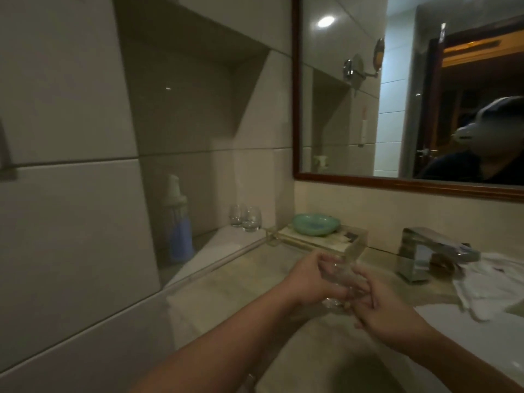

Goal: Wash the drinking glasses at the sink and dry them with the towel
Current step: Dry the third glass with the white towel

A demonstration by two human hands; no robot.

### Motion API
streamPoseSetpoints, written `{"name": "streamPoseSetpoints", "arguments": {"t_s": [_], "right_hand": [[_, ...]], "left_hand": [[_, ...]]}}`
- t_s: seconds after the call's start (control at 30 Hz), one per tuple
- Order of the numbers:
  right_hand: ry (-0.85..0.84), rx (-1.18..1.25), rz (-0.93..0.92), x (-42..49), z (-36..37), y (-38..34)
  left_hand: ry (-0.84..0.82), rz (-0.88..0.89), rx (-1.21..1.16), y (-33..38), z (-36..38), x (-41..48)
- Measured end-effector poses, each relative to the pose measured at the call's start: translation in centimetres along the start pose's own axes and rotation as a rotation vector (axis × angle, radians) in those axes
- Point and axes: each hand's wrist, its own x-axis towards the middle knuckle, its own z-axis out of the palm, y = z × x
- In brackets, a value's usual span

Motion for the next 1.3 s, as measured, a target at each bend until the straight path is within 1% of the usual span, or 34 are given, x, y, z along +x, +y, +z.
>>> {"name": "streamPoseSetpoints", "arguments": {"t_s": [0.03, 0.13, 0.2, 0.33, 0.4, 0.5, 0.63, 0.73, 0.8, 0.87, 0.93, 1.0, 1.13, 1.3], "right_hand": [[-0.018, -0.027, -0.011, 0.7, 1.1, 0.0], [-0.055, -0.305, -0.078, 2.7, 4.8, 0.2], [-0.046, -0.414, -0.093, 4.4, 6.9, 0.5], [-0.037, -0.585, -0.096, 8.3, 10.1, 0.2], [0.003, -0.641, -0.105, 10.3, 11.2, -0.5], [-0.011, -0.713, -0.128, 13.9, 13.0, -0.9], [0.0, -0.75, -0.15, 17.7, 15.0, -0.5], [0.103, -0.804, -0.19, 19.2, 16.4, 0.8], [0.176, -0.813, -0.237, 19.6, 16.6, 1.9], [0.24, -0.802, -0.321, 19.8, 16.7, 2.8], [0.277, -0.781, -0.356, 19.8, 16.7, 3.2], [0.264, -0.79, -0.335, 19.9, 16.9, 3.1], [0.253, -0.811, -0.289, 20.2, 16.7, 2.9], [0.292, -0.809, -0.291, 20.3, 16.9, 2.7]], "left_hand": [[0.077, -0.026, -0.024, -0.5, -1.3, 0.1], [0.308, -0.054, -0.064, -2.0, -5.4, 0.6], [0.433, -0.07, -0.06, -3.4, -8.2, 1.5], [0.58, -0.105, -0.035, -5.9, -13.1, 3.8], [0.604, -0.119, -0.018, -7.1, -15.2, 5.0], [0.62, -0.122, -0.007, -9.2, -17.6, 7.4], [0.696, -0.118, -0.016, -11.0, -19.4, 10.0], [0.785, -0.123, 0.063, -11.9, -21.2, 12.2], [0.824, -0.17, 0.053, -12.4, -22.4, 13.6], [0.867, -0.205, 0.04, -13.1, -23.4, 14.8], [0.884, -0.224, 0.042, -13.9, -24.2, 15.9], [0.88, -0.255, 0.043, -14.7, -24.8, 16.7], [0.879, -0.298, -0.061, -15.7, -25.4, 17.8], [0.883, -0.31, -0.011, -16.2, -25.7, 18.2]]}}
